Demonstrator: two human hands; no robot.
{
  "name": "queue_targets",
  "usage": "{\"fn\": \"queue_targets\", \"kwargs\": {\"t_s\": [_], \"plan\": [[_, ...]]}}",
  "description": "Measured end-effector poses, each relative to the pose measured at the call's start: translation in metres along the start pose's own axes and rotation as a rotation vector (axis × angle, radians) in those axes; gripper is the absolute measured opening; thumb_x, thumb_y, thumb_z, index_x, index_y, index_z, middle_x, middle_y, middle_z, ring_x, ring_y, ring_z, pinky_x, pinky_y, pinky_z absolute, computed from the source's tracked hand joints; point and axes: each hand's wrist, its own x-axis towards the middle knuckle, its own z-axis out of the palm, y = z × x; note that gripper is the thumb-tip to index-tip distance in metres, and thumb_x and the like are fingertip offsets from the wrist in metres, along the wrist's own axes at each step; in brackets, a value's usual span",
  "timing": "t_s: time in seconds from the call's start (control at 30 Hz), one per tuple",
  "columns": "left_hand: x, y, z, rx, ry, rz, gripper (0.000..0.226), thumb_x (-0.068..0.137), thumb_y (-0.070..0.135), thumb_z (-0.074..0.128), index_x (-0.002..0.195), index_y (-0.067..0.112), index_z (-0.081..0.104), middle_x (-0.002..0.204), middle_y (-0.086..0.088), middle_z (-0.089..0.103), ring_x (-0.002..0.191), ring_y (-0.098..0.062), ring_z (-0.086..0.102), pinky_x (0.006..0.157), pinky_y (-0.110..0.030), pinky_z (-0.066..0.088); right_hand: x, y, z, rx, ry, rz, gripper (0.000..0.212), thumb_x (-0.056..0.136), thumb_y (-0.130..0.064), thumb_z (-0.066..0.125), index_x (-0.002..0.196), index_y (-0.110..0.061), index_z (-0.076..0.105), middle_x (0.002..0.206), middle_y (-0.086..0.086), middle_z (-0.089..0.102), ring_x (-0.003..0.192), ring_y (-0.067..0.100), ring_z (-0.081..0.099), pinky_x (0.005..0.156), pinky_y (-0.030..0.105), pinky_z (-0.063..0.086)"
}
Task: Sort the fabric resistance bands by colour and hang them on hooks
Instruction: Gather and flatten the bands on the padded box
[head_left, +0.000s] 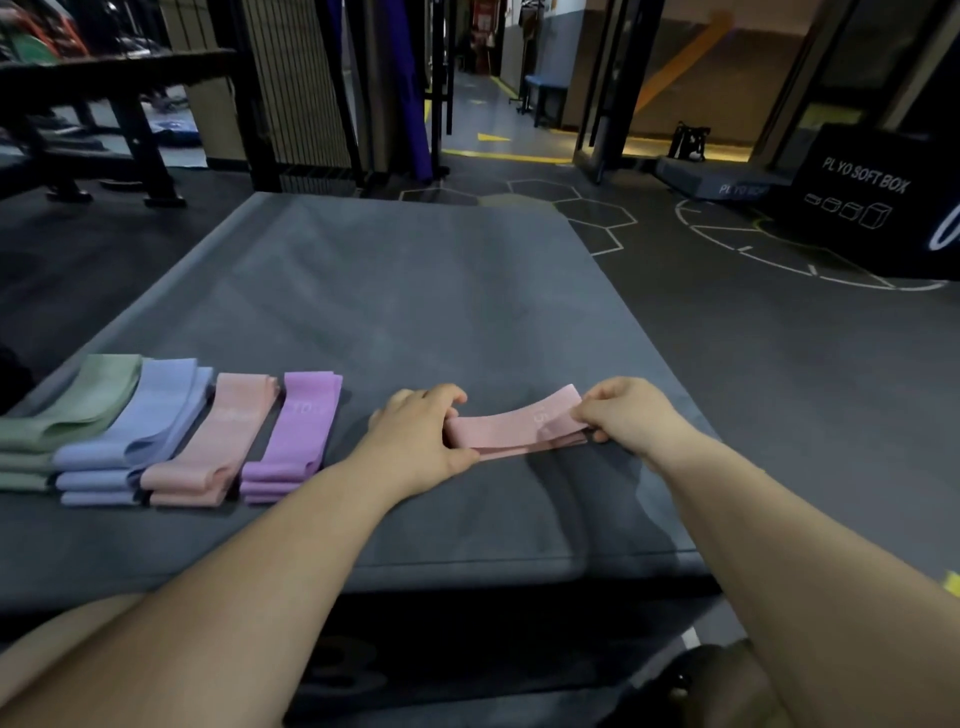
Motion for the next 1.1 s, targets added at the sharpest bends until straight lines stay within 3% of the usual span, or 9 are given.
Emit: {"fn": "queue_targets", "kwargs": {"t_s": [0.2, 0.43, 0.57, 0.67, 0.73, 0.83, 0.93, 1.1], "plan": [[0.001, -0.005, -0.001, -0.126, -0.049, -0.058, 0.071, 0.072, 0.041, 0.078, 0.133, 0.030, 0.042, 0.121, 0.014, 0.056, 0.125, -0.016, 0.041, 0.104, -0.041, 0.038, 0.005, 0.007, 0.006, -0.113, 0.015, -0.044, 0.007, 0.076, -0.025, 0.071, 0.076, -0.021, 0.065, 0.073, -0.002, 0.070, 0.072, 0.020, 0.067, 0.065, 0.026, 0.049], [0.002, -0.007, -0.001, -0.158, -0.064, -0.066, 0.073, 0.070, 0.040, 0.080, 0.133, 0.031, 0.044, 0.113, 0.017, 0.052, 0.127, -0.015, 0.041, 0.106, -0.041, 0.037, 0.003, 0.009, 0.006, -0.214, 0.034, -0.074, 0.021, 0.078, -0.034, 0.071, 0.095, -0.029, 0.060, 0.082, -0.007, 0.059, 0.081, 0.018, 0.058, 0.067, 0.025, 0.039], [0.000, -0.003, -0.002, -0.097, -0.066, -0.056, 0.075, 0.072, 0.048, 0.077, 0.136, 0.032, 0.042, 0.135, 0.011, 0.048, 0.133, -0.017, 0.033, 0.109, -0.041, 0.033, 0.003, 0.011, 0.007, -0.238, 0.040, -0.084, 0.030, 0.079, -0.036, 0.068, 0.106, -0.027, 0.058, 0.093, -0.002, 0.065, 0.087, 0.019, 0.060, 0.070, 0.028, 0.041], [-0.004, 0.003, -0.001, -0.006, -0.055, 0.019, 0.073, 0.081, 0.054, 0.066, 0.143, 0.033, 0.035, 0.152, 0.013, 0.030, 0.142, -0.016, 0.020, 0.112, -0.040, 0.024, 0.000, 0.012, 0.008, -0.237, 0.047, -0.122, 0.037, 0.084, -0.040, 0.065, 0.116, -0.024, 0.057, 0.094, -0.002, 0.065, 0.091, 0.020, 0.060, 0.077, 0.030, 0.044], [-0.005, 0.005, 0.002, 0.038, -0.063, 0.098, 0.065, 0.091, 0.053, 0.053, 0.148, 0.034, 0.028, 0.158, 0.017, 0.017, 0.146, -0.010, 0.009, 0.115, -0.041, 0.016, -0.004, 0.014, 0.009, -0.253, 0.079, -0.189, 0.040, 0.088, -0.042, 0.062, 0.123, -0.024, 0.056, 0.108, -0.002, 0.061, 0.102, 0.020, 0.058, 0.088, 0.031, 0.045], [-0.007, 0.006, 0.009, 0.112, -0.137, 0.182, 0.056, 0.100, 0.050, 0.035, 0.151, 0.039, 0.016, 0.160, 0.021, 0.003, 0.147, -0.005, -0.006, 0.118, -0.040, 0.000, -0.012, 0.020, 0.012, -0.375, 0.097, -0.353, 0.045, 0.095, -0.039, 0.055, 0.137, -0.023, 0.049, 0.136, 0.001, 0.049, 0.126, 0.022, 0.046, 0.107, 0.034, 0.036], [-0.008, 0.005, 0.014, 0.178, -0.209, 0.211, 0.054, 0.102, 0.049, 0.024, 0.153, 0.039, 0.007, 0.160, 0.021, -0.004, 0.147, -0.004, -0.014, 0.119, -0.042, -0.008, -0.017, 0.025, 0.015, -0.556, 0.018, -0.480, 0.054, 0.099, -0.042, 0.046, 0.149, -0.024, 0.035, 0.157, -0.004, 0.029, 0.147, 0.019, 0.019, 0.118, 0.038, 0.022], [-0.009, 0.005, 0.016, 0.244, -0.264, 0.200, 0.057, 0.102, 0.051, 0.020, 0.154, 0.035, 0.002, 0.161, 0.017, -0.008, 0.147, -0.006, -0.015, 0.119, -0.045, -0.009, -0.022, 0.031, 0.018, -0.770, -0.163, -0.443, 0.076, 0.094, -0.066, 0.019, 0.157, -0.025, 0.004, 0.164, -0.011, -0.004, 0.150, 0.011, -0.012, 0.123, 0.038, 0.002]]}}
